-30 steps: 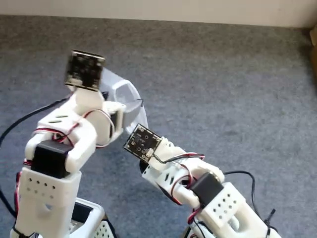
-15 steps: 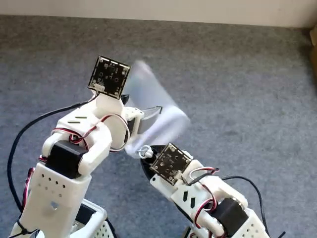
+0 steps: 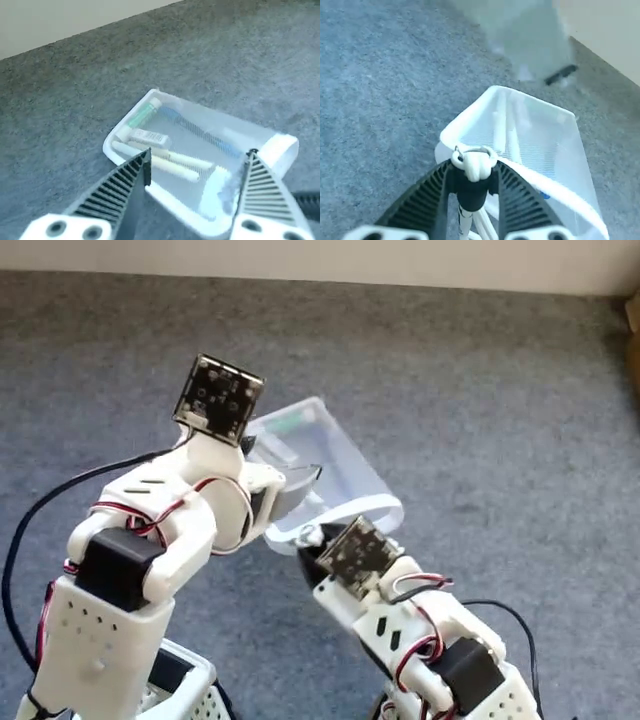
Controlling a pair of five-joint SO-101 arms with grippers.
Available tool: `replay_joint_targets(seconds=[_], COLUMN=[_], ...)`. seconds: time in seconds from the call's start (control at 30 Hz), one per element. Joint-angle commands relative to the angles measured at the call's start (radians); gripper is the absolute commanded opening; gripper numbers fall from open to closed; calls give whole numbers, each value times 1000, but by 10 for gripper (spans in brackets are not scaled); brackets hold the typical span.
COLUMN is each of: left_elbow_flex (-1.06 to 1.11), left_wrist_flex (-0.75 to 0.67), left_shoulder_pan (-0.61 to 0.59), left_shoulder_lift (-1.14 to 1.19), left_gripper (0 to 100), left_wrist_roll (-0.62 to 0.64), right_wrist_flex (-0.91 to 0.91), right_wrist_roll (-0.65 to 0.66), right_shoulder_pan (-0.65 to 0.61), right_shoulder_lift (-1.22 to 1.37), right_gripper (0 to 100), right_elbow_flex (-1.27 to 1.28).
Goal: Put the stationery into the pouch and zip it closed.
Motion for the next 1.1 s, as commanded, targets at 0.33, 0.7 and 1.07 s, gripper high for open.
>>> replay_joint_targets(seconds=[0.33,0.7,1.07], left_elbow_flex=[-44,124,378], left_wrist_flex=[204,161,-218], left_shoulder_pan=[12,82,99], left_shoulder_lift=[-21,-21,-21], left_gripper=[280,280,283], left_wrist_roll=[-279,-408,-410], right_wrist_flex=[-119,-142,-140], right_wrist_roll=[-114,-115,-115], right_shoulder_pan=[159,160,160], right_shoulder_lift=[-25,-25,-25], right_gripper=[6,6,6], right_elbow_flex=[-13,-12,-10])
